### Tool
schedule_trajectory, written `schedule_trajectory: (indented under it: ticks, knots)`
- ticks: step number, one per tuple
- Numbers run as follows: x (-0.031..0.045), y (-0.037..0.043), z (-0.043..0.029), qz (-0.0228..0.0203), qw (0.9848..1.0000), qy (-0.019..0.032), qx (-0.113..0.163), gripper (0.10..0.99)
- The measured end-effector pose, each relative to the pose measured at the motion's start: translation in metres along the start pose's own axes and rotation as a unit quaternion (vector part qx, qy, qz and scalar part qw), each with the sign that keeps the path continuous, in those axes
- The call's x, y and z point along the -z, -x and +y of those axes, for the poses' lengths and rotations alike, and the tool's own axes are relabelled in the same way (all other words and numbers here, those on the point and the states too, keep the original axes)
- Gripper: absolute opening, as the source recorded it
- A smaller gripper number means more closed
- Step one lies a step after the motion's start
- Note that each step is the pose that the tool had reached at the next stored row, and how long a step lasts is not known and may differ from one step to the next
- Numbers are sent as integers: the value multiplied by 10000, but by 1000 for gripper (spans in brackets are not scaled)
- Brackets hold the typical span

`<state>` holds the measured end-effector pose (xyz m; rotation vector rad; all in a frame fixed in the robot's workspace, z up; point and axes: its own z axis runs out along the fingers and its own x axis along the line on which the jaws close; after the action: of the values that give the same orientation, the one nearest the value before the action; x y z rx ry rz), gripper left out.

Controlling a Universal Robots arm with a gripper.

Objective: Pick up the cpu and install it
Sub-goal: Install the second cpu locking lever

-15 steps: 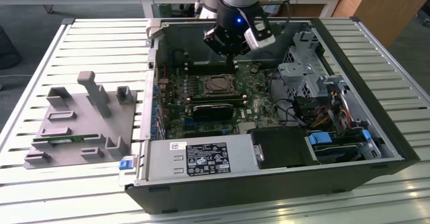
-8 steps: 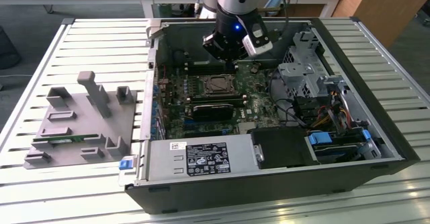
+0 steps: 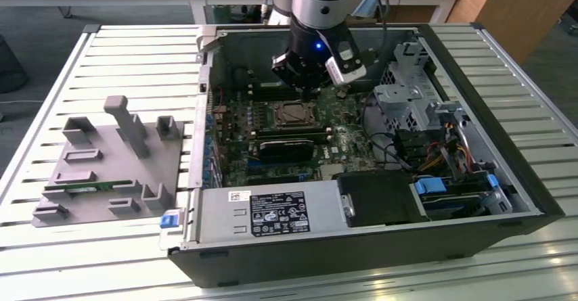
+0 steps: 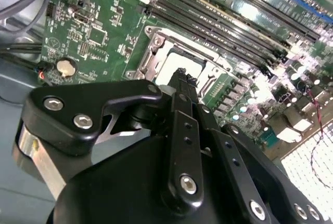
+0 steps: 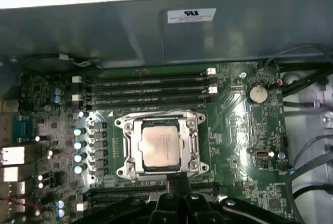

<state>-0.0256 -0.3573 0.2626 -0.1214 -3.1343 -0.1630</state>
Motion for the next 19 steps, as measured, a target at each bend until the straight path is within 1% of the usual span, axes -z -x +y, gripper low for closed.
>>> schedule_trajectory:
  ticks: [3, 8, 10, 14, 16, 19]
  knots:
    - [-21, 1, -16, 2, 10000, 8, 10, 106]
    - [-110, 0, -33, 6, 10000, 6, 44, 106]
    - [-141, -11, -37, 6, 10000, 7, 45, 106]
    - [-153, -43, -75, 6, 10000, 7, 45, 106]
    - [-157, -50, -109, 7, 10000, 7, 45, 106]
    - [-190, -69, -132, 6, 10000, 8, 44, 106]
